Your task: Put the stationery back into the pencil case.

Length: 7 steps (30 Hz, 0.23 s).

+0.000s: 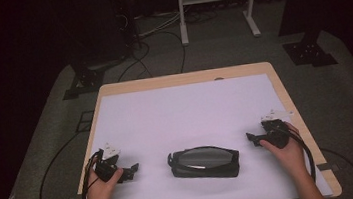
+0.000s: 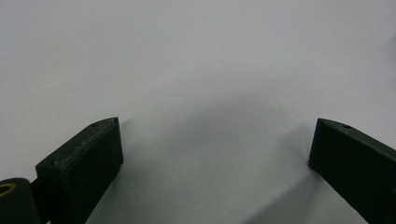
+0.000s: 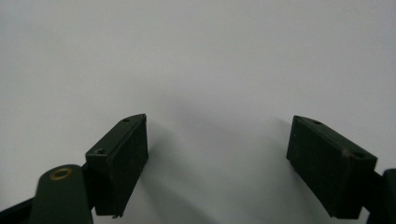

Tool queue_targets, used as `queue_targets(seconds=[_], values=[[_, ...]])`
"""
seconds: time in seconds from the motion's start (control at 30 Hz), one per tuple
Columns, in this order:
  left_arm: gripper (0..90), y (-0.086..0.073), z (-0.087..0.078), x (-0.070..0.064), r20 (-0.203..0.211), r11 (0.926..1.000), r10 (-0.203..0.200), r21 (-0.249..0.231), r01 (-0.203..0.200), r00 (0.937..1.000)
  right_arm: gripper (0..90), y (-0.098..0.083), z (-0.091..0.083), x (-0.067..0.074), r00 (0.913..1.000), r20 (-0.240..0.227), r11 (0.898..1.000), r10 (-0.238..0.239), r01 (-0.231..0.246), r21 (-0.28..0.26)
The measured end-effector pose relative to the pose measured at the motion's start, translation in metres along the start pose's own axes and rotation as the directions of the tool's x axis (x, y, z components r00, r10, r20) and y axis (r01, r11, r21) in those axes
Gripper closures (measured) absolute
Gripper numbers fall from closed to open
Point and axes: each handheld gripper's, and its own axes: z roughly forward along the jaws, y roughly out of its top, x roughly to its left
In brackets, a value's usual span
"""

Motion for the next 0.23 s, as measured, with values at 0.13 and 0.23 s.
queue_targets(seconds=[0.13, 0.23], values=[[1.2, 0.0000, 0.0004, 0.0004, -0.004, 1.0000, 0.000, 0.002, 0.000, 1.0000, 19.2, 0.0000, 0.0001, -0.0001, 1.0000, 0.000, 1.000, 0.000, 0.000, 0.000], [1.1, 0.0000, 0.0005, 0.0006, -0.001, 1.0000, -0.002, 0.002, 0.002, 1.0000, 19.2, 0.0000, 0.0001, -0.0002, 1.0000, -0.001, 1.000, 0.000, 0.000, 0.000]])
